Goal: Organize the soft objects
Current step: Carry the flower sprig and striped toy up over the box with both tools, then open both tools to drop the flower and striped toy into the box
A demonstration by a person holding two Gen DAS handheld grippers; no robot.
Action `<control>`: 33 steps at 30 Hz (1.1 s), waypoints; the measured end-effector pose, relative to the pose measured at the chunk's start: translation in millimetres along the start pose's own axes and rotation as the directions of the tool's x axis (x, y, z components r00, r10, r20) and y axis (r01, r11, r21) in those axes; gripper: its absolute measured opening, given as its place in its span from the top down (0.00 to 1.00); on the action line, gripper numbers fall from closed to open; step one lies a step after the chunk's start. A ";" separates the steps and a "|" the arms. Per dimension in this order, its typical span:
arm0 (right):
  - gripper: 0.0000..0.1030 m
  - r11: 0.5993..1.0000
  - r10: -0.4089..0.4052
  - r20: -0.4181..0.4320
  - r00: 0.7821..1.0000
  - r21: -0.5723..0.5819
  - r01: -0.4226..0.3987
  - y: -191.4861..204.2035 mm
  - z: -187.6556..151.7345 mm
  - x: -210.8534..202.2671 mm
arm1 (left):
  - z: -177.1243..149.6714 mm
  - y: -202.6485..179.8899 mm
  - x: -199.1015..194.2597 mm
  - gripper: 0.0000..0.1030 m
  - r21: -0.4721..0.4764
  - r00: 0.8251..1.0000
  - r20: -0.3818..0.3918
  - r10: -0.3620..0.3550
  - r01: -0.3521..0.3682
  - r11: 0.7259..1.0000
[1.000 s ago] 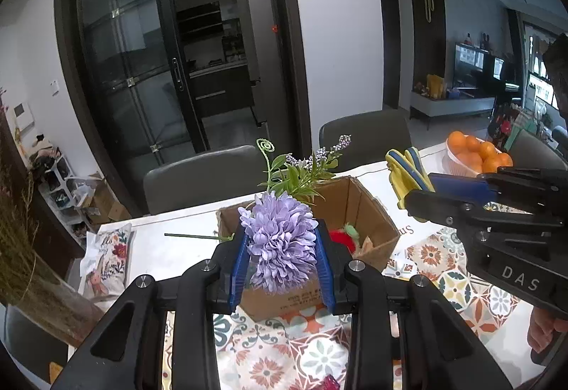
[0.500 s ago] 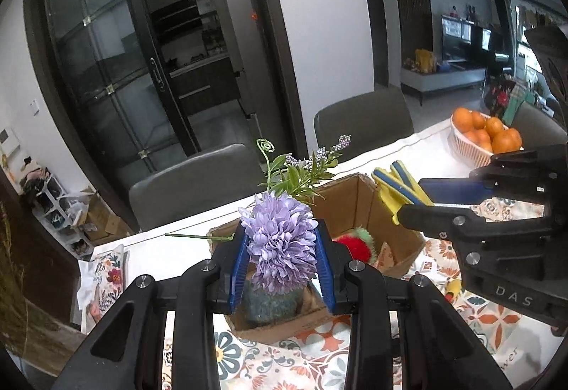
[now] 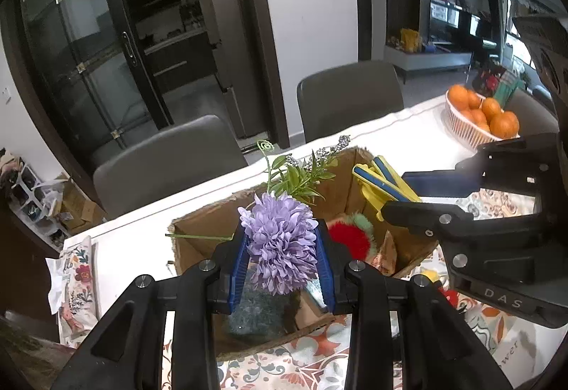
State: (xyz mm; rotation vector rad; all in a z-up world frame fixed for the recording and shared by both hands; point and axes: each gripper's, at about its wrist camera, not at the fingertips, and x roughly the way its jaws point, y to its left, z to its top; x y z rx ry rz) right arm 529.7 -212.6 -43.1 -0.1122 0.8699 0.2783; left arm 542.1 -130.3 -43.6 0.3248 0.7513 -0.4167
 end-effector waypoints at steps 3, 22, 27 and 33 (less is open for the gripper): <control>0.77 1.000 0.004 -0.011 1.000 0.007 -0.004 -3.9 -0.4 9.8 | -1.5 0.1 11.4 0.66 -0.005 1.000 -0.020 -0.014 0.014 1.000; 0.64 0.992 -0.032 -0.004 0.999 0.124 0.033 -20.1 -3.3 2.8 | 0.4 10.1 4.2 0.42 -0.098 0.998 -0.063 0.026 -0.032 0.995; 0.59 0.989 -0.059 0.026 0.998 0.138 0.055 -17.1 2.2 -20.5 | 4.7 10.8 -11.7 0.41 -0.113 0.996 -0.070 0.045 -0.053 0.992; 0.58 0.982 -0.080 0.063 0.995 0.174 0.068 -15.6 13.7 -47.6 | 11.6 15.4 -40.6 0.38 -0.134 0.994 -0.043 0.099 -0.104 0.985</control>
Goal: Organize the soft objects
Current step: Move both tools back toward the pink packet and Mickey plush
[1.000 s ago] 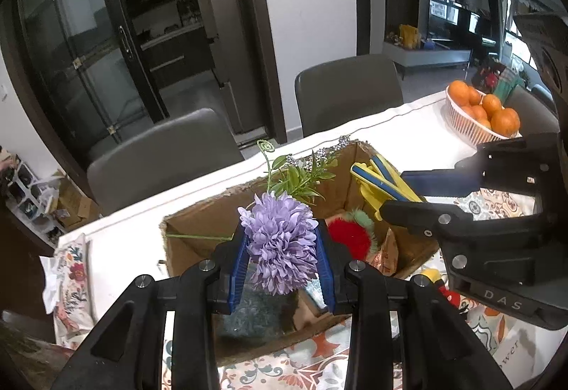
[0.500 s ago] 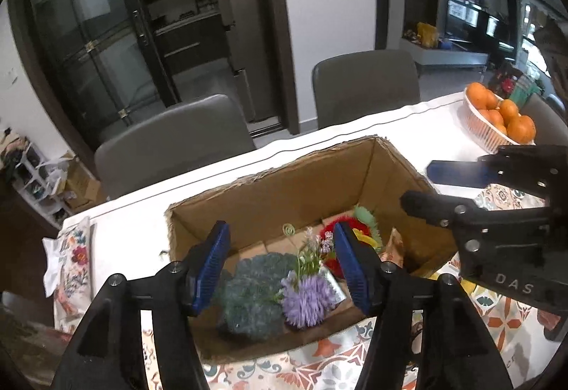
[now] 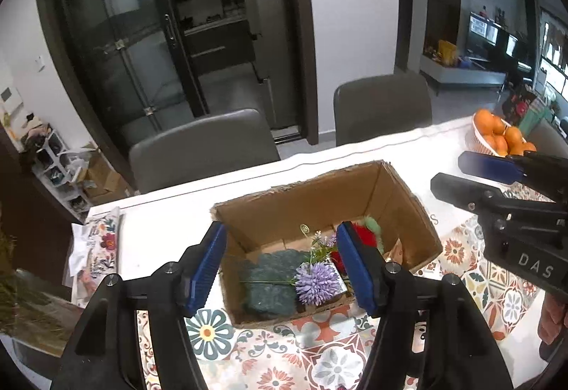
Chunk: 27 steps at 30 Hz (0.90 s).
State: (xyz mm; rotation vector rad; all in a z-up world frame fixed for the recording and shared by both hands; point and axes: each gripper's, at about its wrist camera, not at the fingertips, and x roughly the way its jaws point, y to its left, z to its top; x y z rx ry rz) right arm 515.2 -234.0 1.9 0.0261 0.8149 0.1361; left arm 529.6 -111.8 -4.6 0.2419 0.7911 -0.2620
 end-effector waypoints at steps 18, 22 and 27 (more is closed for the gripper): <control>0.43 1.000 0.020 0.100 0.995 -0.007 -0.019 22.0 -36.3 -73.0 | -42.8 0.2 -77.0 0.35 -0.052 0.998 0.056 0.009 -0.006 0.999; 0.43 1.000 0.013 0.074 0.997 -0.026 -0.011 24.7 -48.9 -77.8 | -58.2 -4.6 -86.6 0.34 -0.044 0.999 0.050 0.017 -0.015 0.999; 0.43 1.000 -0.004 0.034 0.999 -0.001 0.004 18.8 -64.4 -80.0 | -77.0 -14.5 -91.5 0.33 -0.026 1.000 0.020 0.018 -0.017 1.000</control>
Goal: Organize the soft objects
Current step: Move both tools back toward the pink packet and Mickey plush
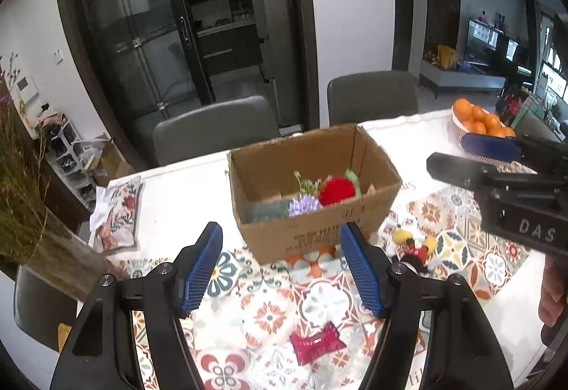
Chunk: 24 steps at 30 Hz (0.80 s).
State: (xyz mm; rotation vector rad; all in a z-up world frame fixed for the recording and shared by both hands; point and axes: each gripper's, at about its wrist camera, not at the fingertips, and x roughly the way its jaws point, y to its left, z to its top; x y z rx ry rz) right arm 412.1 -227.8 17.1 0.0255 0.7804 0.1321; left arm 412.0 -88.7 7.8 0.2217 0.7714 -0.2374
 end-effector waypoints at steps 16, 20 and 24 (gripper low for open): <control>0.43 0.972 0.020 -0.099 0.995 0.235 0.004 -17.7 -59.5 17.1 | -74.3 -2.9 12.3 0.32 -0.240 0.979 -0.173 -0.105 0.062 0.969; 0.43 0.960 0.003 -0.123 0.992 0.279 0.032 -20.7 -72.7 22.2 | -87.4 -10.6 20.1 0.32 -0.163 0.976 -0.199 -0.088 0.056 0.985; 0.38 0.940 -0.005 -0.140 0.990 0.338 0.052 -25.5 -85.6 27.2 | -91.3 -16.3 24.1 0.32 -0.045 0.977 -0.197 -0.084 0.077 0.996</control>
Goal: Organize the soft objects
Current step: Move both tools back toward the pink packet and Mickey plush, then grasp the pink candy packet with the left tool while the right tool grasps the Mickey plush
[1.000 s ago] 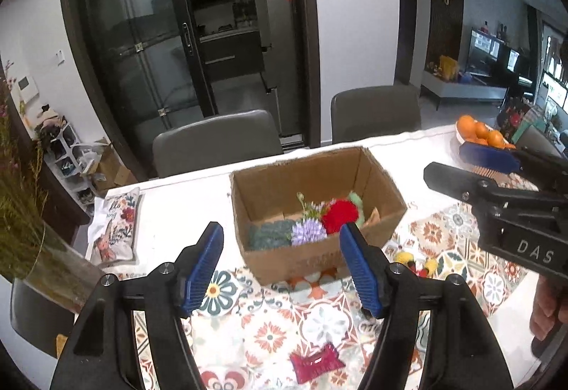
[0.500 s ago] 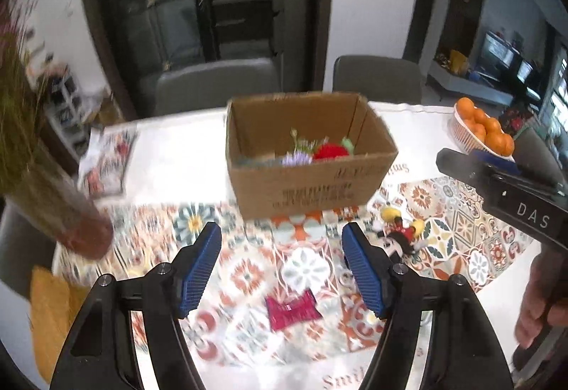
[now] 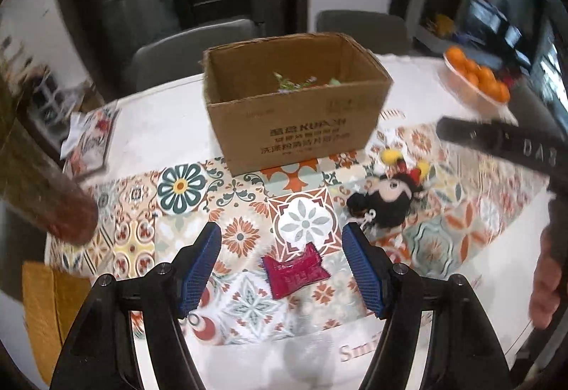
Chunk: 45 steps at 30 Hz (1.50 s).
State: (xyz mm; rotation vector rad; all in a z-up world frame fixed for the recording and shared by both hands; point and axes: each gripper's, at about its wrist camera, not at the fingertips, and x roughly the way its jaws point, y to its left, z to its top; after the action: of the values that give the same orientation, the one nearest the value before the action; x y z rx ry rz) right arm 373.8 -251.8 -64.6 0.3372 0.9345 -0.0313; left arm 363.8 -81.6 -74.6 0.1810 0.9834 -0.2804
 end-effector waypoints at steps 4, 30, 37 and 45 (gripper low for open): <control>0.36 0.995 0.002 0.013 1.000 0.097 -0.003 -12.4 -11.4 5.1 | 0.0 -8.6 6.8 0.32 0.141 1.000 -0.005 -0.027 0.027 0.990; 0.29 0.880 0.041 -0.066 0.997 0.474 -0.005 -53.3 -75.5 82.4 | -36.7 -40.3 113.3 0.32 0.560 0.896 -0.435 -0.085 0.344 0.754; 0.29 0.864 0.040 -0.087 0.995 0.503 0.009 -55.8 -72.3 101.8 | -39.6 -42.4 136.5 0.32 0.594 0.882 -0.469 -0.044 0.352 0.723; 0.29 0.872 0.035 -0.123 0.992 0.488 0.029 -57.4 -61.8 125.9 | -43.0 -42.6 152.5 0.32 0.588 0.888 -0.457 -0.038 0.334 0.737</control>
State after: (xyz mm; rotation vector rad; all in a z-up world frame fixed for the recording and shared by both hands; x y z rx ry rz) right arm 390.9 -272.8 -213.7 0.8211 1.0481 -0.2507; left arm 396.0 -133.2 -227.0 0.8222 1.3055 -0.8104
